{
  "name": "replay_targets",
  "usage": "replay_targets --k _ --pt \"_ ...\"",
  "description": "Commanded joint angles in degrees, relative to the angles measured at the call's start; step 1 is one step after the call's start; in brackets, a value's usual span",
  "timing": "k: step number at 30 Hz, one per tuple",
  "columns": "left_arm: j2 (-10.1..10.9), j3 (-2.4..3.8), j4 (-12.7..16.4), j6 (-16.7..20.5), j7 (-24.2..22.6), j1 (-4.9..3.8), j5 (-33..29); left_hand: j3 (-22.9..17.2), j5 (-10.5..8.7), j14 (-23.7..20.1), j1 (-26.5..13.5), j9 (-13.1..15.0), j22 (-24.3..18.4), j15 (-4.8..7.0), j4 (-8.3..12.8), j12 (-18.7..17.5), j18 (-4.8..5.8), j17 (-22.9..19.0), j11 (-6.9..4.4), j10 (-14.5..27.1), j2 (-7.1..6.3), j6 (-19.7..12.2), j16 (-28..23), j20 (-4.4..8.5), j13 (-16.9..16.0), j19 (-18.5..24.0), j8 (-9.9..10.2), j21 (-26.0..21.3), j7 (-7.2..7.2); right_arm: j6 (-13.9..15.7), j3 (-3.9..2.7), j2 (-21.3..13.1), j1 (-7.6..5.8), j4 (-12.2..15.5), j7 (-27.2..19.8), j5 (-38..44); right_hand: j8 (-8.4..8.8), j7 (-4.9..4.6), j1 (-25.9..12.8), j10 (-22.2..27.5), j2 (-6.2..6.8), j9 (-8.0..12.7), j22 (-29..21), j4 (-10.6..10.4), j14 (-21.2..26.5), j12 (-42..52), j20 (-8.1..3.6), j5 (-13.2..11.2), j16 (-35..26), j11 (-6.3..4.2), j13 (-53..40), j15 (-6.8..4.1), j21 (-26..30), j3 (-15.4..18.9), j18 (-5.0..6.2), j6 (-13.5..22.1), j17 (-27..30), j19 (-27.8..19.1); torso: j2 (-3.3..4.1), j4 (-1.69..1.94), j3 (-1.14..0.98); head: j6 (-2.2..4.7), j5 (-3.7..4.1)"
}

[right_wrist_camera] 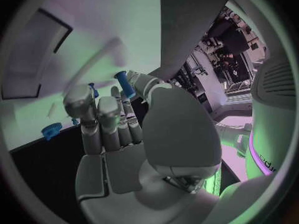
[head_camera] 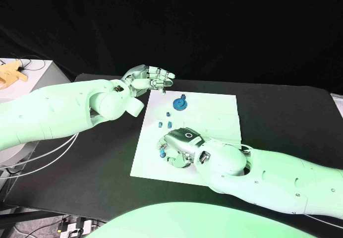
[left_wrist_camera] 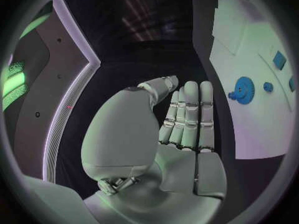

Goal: Assemble the parts on the task board

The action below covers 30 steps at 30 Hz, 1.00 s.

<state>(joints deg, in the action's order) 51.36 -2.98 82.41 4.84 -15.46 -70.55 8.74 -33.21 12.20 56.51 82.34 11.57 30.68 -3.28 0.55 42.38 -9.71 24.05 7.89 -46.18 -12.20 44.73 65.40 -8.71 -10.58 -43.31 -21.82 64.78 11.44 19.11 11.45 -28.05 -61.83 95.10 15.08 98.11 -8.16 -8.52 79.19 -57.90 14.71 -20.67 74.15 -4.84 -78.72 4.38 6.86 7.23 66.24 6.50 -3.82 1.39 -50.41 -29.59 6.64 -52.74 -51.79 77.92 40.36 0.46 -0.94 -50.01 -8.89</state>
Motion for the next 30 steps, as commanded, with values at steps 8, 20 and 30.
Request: replay_targets --k 8,20,30 --pt "-0.07 0.03 -0.12 -1.23 -0.17 0.17 -0.07 0.43 0.12 -0.17 -0.10 -0.05 -0.05 -0.26 -0.03 0.39 -0.88 -0.05 -0.06 0.43 0.57 -0.45 0.15 -0.37 0.05 0.10 -0.36 -0.23 0.21 10.43 -0.13 -3.17 -0.04 1.89 -4.95 -2.90 4.82 1.93 13.72 14.52 -0.63 5.05 -11.00 -12.12 6.79 2.99 1.91 2.29 -3.24 2.60 -0.21 2.19 22.96 22.71 3.44 13.22 10.22 -5.83 -0.20 -0.09 -0.01 0.01 0.60" --pt "-0.04 0.00 -0.39 -1.42 -0.14 0.66 -0.07 0.43 0.12 -0.17 -0.10 -0.05 -0.05 -0.26 -0.03 0.39 -0.88 -0.05 -0.06 0.43 0.57 -0.45 0.15 -0.37 0.05 0.10 -0.36 -0.23 0.21 8.99 -0.96 -18.29 -5.45 9.27 -11.22 -25.40 -0.61 -1.78 10.40 -5.97 -5.73 3.11 -7.15 -11.79 0.77 11.85 -0.61 2.70 2.06 -0.82 -1.48 -0.70 11.47 17.96 1.64 -0.50 4.90 0.98 -0.90 -0.84 0.02 1.22 3.20" --pt "0.32 -0.01 -0.04 -1.25 -0.19 1.17 -0.07 0.55 0.11 -0.23 -0.35 -0.11 -0.17 -0.32 -0.20 0.55 -0.87 -0.06 -0.02 0.61 0.60 -0.68 0.21 -0.43 0.11 0.11 -0.64 -0.38 0.24 2.15 -0.95 -31.75 -7.96 15.03 -6.68 -30.51 -7.88 2.72 0.35 -20.61 -4.07 -0.97 3.12 -11.79 -7.49 63.82 -5.24 0.00 14.44 -5.58 -58.59 -4.42 -10.28 20.33 -1.82 -4.51 -18.31 7.84 -1.50 -1.37 -0.19 1.32 5.30"
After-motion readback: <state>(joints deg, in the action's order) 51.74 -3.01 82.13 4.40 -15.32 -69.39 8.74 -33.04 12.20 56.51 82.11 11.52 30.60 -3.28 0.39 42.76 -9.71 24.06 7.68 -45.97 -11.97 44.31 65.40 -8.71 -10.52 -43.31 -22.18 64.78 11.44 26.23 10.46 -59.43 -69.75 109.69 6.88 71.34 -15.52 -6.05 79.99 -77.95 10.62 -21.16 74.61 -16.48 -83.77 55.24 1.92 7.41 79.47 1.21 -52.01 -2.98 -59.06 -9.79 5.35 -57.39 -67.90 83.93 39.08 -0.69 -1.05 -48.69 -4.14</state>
